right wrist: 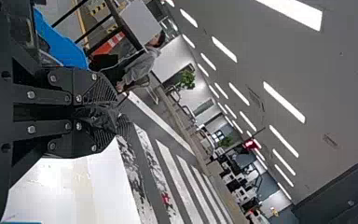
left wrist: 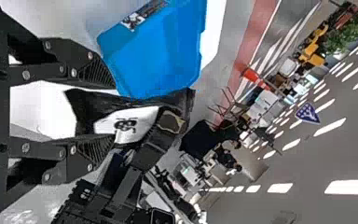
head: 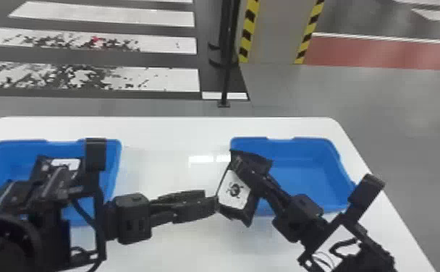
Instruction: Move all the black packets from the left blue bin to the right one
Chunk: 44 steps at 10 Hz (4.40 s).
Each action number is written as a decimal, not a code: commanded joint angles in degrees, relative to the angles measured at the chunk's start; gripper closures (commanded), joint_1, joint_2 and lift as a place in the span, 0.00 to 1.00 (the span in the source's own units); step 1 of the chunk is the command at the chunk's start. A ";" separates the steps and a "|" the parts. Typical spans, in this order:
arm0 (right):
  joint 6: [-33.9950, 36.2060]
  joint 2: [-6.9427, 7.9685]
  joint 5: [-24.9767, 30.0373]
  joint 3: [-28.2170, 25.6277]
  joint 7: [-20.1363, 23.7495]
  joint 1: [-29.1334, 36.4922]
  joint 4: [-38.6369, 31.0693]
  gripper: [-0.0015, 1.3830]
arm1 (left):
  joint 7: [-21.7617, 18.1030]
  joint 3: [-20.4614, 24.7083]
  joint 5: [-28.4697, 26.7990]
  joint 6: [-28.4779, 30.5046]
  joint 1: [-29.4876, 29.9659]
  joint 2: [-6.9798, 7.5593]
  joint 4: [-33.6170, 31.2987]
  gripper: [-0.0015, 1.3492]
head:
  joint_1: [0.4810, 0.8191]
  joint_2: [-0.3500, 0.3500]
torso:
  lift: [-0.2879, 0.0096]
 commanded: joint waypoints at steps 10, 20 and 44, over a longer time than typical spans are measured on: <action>0.00 -7.35 9.01 -11.73 -4.21 -24.87 34.71 0.28 | -0.13 13.36 0.91 -4.70 7.79 -0.12 -4.57 0.11 | 0.63 0.17 | 0.50; -21.24 1.23 21.35 -9.79 -14.23 14.50 -6.92 0.16 | -0.13 27.53 -10.63 -6.11 10.74 -1.44 -6.54 0.11 | 0.63 0.35 | 0.50; -15.05 1.23 11.75 -7.62 -13.09 19.00 -5.51 0.18 | -4.79 21.24 -33.14 9.36 -11.20 5.15 13.99 0.89 | 0.63 0.70 | 0.50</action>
